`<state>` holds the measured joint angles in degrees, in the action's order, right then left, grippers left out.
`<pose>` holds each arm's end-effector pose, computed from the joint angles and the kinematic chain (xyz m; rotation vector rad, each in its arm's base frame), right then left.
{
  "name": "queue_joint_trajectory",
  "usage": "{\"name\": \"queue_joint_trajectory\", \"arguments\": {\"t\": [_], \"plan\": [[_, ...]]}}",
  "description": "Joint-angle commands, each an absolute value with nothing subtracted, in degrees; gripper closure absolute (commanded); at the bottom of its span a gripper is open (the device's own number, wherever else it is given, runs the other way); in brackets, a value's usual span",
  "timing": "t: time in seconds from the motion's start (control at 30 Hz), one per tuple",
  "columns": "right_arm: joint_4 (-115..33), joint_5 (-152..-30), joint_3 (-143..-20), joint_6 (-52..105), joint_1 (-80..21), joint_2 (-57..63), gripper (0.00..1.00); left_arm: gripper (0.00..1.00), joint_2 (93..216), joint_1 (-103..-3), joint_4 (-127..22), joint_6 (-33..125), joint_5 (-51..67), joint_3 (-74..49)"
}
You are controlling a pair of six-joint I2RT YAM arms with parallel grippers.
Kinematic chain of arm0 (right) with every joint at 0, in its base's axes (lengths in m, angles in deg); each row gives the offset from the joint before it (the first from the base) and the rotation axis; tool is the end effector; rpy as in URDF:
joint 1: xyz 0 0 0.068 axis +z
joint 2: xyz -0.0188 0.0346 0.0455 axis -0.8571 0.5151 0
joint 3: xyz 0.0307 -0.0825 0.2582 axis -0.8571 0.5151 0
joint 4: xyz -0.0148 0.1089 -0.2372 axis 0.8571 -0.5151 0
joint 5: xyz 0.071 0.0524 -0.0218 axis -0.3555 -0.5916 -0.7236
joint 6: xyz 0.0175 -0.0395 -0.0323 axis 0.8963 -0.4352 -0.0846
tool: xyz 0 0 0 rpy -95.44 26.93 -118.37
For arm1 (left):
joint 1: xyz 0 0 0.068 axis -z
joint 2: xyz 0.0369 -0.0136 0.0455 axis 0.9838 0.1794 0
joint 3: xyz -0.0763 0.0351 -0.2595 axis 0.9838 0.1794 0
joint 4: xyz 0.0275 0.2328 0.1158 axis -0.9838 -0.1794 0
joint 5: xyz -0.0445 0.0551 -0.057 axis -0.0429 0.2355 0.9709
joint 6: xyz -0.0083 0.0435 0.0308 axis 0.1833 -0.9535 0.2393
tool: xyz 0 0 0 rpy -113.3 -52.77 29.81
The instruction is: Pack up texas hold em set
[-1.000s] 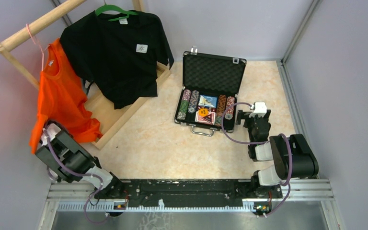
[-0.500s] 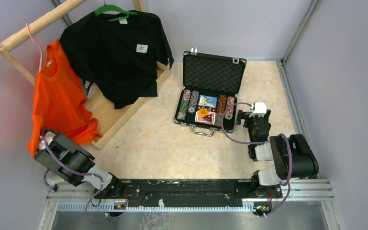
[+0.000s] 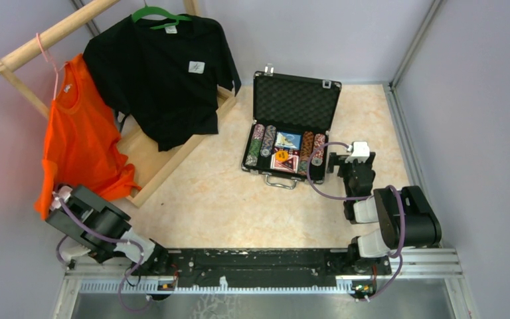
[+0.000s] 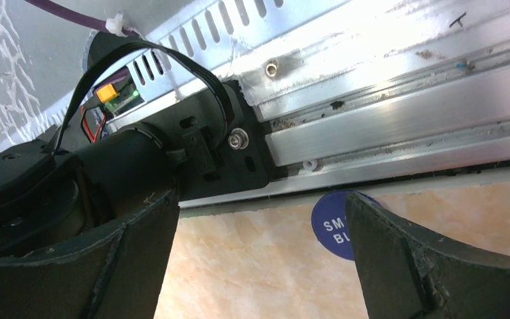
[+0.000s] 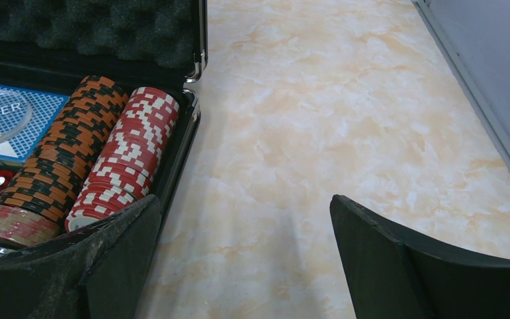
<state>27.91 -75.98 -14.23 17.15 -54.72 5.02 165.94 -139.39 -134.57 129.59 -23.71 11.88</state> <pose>0.2188 0.0120 0.1426 -0.0063 1.6845 -0.0779 0.0792 0.1634 0.1760 2.5979 -0.7311 -0.7337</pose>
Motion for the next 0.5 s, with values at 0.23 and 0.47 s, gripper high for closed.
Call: {"name": "queue_joint_trajectory", "arguments": {"t": [0.23, 0.47], "plan": [[31.73, -76.28, -15.12, 17.47, -55.04, 4.87, 0.01, 0.01, 167.13, -144.35, -135.92, 130.98, -29.12, 13.91], [31.75, -76.33, -15.11, 17.5, -55.04, 4.83, 0.01, 0.01, 167.58, -144.35, -135.45, 132.97, -29.93, 13.63]]}}
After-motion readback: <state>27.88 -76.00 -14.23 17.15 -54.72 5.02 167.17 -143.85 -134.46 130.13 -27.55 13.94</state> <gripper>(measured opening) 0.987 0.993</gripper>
